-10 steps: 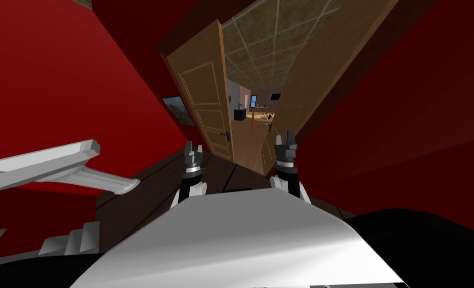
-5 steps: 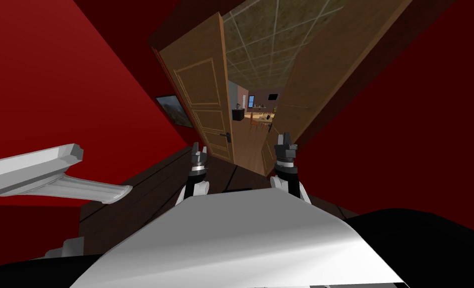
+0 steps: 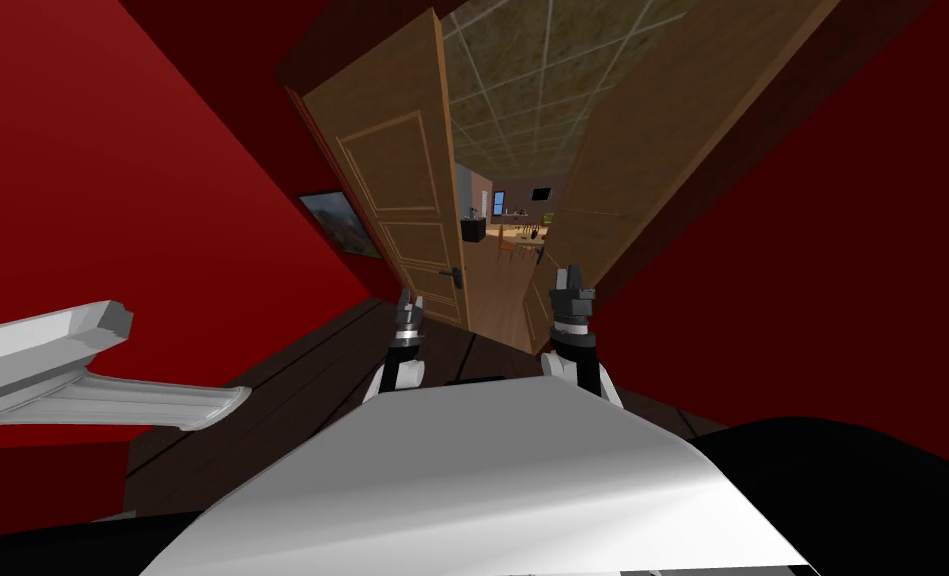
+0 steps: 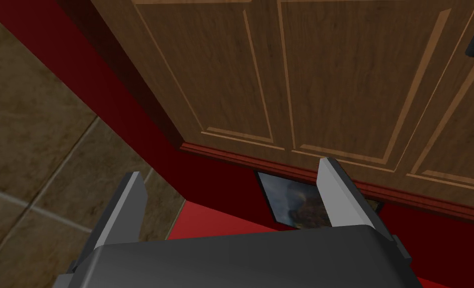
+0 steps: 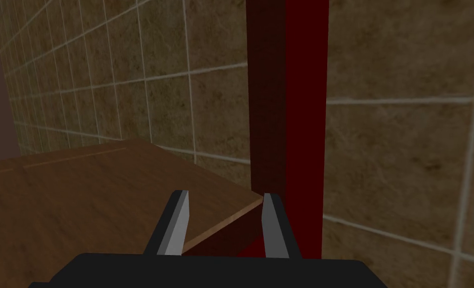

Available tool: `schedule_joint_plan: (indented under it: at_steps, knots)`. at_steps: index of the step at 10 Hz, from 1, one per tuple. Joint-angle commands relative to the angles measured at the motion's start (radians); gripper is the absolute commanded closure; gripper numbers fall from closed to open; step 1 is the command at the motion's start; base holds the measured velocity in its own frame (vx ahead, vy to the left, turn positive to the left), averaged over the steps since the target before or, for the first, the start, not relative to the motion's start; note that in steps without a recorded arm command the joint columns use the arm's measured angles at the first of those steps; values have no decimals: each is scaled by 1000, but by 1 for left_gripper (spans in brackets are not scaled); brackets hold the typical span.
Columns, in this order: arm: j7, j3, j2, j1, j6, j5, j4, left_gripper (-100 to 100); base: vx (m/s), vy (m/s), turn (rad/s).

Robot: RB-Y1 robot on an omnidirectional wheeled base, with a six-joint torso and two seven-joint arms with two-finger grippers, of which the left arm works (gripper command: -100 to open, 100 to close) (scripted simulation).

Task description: Push the door open

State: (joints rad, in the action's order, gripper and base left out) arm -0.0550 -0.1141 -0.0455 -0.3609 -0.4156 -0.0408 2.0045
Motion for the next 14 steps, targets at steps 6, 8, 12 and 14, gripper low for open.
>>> schedule_joint_plan:
  at_steps: [6, 8, 12, 14]
  knots:
    - [-14, -34, -24, 79, 43, 4, -157, -100, 89, 92, -81]
    - [-18, -45, -28, 105, 55, 5, -210, -100, 93, 94, -82]
    - [-24, -68, -35, 158, 79, 7, -315, -100, 91, 105, -86]
    - [-28, -79, -37, 184, 91, 7, -366, -100, 81, 111, -73]
